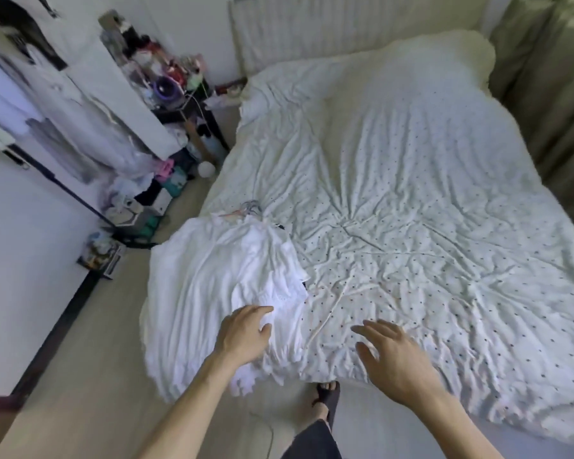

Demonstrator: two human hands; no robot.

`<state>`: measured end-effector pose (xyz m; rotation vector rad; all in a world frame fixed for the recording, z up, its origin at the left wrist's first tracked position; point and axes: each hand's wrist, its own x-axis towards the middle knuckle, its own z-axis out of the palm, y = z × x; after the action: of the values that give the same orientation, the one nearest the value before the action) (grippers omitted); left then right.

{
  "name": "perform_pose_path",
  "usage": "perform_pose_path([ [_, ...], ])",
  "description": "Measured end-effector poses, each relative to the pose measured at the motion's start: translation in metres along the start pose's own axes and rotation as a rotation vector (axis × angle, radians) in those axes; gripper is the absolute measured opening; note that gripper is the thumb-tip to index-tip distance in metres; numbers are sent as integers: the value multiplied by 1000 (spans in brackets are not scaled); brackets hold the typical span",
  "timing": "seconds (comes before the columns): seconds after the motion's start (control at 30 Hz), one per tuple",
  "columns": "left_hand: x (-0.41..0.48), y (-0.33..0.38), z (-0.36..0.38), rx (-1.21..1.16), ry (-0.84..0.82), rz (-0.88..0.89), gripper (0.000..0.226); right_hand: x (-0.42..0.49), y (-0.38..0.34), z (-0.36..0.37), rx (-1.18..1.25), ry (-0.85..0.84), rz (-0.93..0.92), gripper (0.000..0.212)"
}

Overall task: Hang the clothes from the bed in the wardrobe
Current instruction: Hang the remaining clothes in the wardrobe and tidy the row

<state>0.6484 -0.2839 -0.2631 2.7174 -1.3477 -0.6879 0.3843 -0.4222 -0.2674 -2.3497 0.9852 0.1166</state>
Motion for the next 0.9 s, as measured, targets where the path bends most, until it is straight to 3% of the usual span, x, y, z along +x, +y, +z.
perform_pose_path([
  [0.37,84,-137,-37,-15,-77,-155,47,129,-103,46,-78,-159,-126,46],
  [0.63,249,-267,-66,49,-183,-132,48,314,-171,86,-115,-320,-13,46],
  [0.9,427,-350,-82,142,-229,-110,50,500,-191,104,-91,-308,168,49],
])
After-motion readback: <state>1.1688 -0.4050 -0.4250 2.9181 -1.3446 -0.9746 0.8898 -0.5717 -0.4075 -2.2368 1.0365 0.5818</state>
